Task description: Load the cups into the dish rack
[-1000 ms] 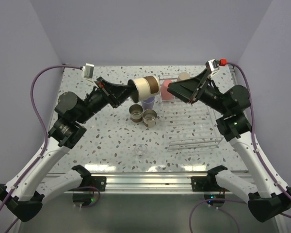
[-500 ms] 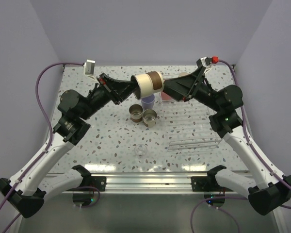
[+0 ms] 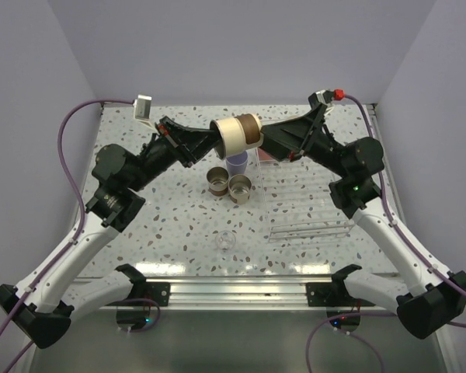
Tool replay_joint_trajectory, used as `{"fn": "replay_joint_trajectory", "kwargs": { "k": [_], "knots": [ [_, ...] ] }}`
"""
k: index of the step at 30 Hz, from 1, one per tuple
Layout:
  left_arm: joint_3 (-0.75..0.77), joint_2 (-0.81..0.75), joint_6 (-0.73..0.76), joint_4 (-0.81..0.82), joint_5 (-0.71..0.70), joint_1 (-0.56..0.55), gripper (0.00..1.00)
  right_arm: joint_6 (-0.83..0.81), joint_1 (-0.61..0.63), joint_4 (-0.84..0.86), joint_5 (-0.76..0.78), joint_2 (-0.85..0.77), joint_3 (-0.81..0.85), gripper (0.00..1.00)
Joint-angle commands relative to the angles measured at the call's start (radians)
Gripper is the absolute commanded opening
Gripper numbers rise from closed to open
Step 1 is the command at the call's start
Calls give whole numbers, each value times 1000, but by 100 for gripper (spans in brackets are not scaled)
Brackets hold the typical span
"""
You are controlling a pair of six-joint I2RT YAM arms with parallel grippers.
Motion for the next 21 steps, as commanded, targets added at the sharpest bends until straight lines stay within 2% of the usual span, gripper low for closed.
{"fn": "replay_joint_trajectory", "kwargs": {
  "k": [1,19,21],
  "knots": [
    [2,1,-16,82,8,-2,0,26,13,71,5,3,13,98],
    [-33,9,-16,76,26,-3,0,37,30,74,39,32,32,98],
    [-33,10,-7,60,28,-3,0,37,33,76,39,35,32,95]
  ]
}}
